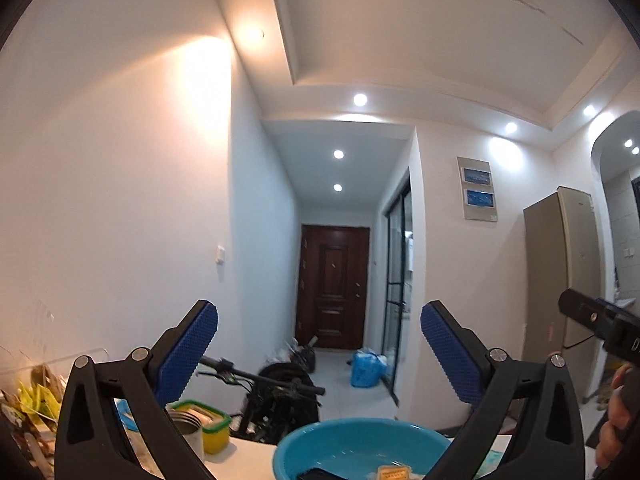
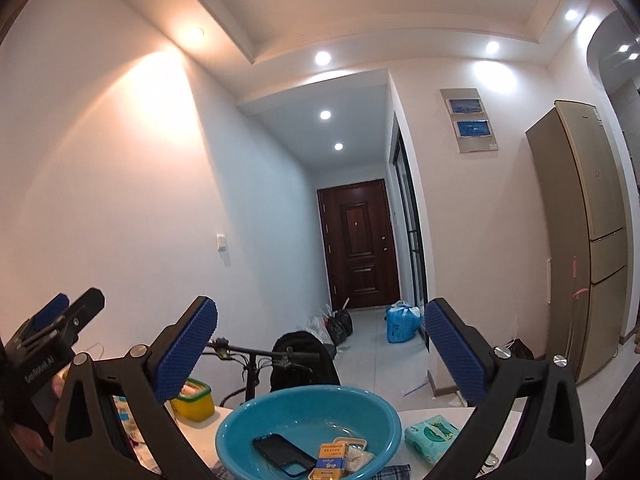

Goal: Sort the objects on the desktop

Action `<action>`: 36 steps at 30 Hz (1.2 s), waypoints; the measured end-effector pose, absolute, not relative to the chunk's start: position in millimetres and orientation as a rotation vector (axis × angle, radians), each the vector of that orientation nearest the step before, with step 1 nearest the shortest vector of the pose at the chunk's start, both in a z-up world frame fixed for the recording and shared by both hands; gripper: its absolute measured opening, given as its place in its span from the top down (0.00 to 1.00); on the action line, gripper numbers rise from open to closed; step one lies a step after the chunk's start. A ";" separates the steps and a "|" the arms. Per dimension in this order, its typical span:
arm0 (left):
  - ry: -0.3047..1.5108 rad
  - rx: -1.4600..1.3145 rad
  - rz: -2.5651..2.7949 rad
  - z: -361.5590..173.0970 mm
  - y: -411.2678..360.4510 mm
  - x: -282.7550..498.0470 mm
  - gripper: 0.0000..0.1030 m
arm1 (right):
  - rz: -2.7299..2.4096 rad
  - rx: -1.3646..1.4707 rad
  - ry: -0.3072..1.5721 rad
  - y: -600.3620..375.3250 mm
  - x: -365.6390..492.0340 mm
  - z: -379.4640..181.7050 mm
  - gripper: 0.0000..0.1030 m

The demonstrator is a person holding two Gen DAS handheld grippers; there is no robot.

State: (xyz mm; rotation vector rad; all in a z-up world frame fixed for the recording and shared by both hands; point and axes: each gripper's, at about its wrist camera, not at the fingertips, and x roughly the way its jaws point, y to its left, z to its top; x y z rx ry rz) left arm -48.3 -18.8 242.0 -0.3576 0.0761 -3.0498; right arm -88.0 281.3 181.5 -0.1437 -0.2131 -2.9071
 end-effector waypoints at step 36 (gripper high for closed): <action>0.102 -0.171 -3.205 218.5 -37.1 76.8 0.00 | -3.201 -0.371 0.032 282.1 77.0 147.6 0.00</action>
